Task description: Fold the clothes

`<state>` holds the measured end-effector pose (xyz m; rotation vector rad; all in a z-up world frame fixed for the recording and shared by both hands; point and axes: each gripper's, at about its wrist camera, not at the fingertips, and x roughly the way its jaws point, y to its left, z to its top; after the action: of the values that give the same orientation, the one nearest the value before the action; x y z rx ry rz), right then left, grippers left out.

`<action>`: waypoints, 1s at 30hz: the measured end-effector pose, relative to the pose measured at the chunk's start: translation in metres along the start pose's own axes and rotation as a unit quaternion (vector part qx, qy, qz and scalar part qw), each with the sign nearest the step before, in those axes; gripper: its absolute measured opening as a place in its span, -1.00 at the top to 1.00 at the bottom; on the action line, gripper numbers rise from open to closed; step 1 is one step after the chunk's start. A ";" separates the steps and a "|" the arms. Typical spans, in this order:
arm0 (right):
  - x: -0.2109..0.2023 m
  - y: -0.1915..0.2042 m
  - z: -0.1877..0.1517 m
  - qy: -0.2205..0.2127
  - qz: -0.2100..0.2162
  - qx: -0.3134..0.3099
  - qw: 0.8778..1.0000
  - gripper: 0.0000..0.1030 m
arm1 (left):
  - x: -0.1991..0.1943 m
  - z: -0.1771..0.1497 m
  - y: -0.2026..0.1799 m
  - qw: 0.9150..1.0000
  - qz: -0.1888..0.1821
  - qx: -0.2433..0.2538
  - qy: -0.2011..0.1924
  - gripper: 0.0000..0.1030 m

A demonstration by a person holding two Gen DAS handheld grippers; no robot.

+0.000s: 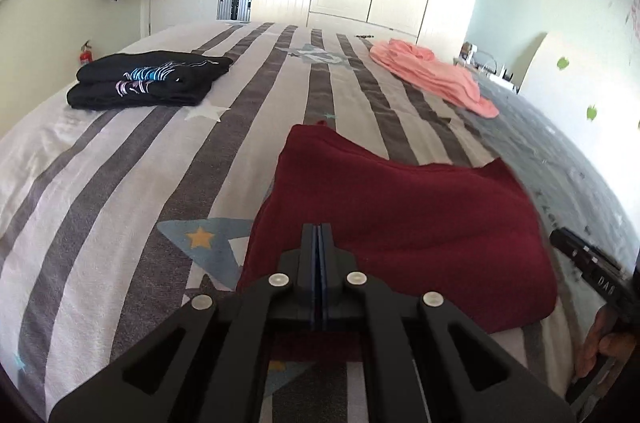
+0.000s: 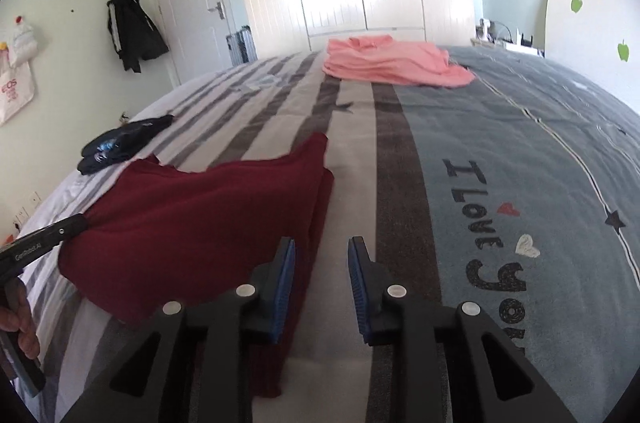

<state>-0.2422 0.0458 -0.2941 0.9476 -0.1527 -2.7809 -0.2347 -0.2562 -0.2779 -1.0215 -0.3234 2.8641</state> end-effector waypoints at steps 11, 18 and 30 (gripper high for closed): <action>0.007 0.054 -0.013 0.015 0.050 -0.048 0.997 0.21 | 0.021 -0.016 0.019 0.998 0.045 -0.010 0.046 0.96; -0.003 0.009 -0.002 0.011 -0.016 -0.021 1.000 0.60 | -0.002 0.010 0.018 0.999 0.026 -0.027 -0.006 0.94; 0.081 0.080 0.055 0.035 0.056 -0.064 0.996 0.61 | 0.110 0.043 -0.043 0.995 -0.032 0.020 0.096 0.97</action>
<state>-0.3265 -0.0481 -0.2855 0.9720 -0.0165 -2.6164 -0.3470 -0.2053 -0.3033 -1.2414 -0.2777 2.6774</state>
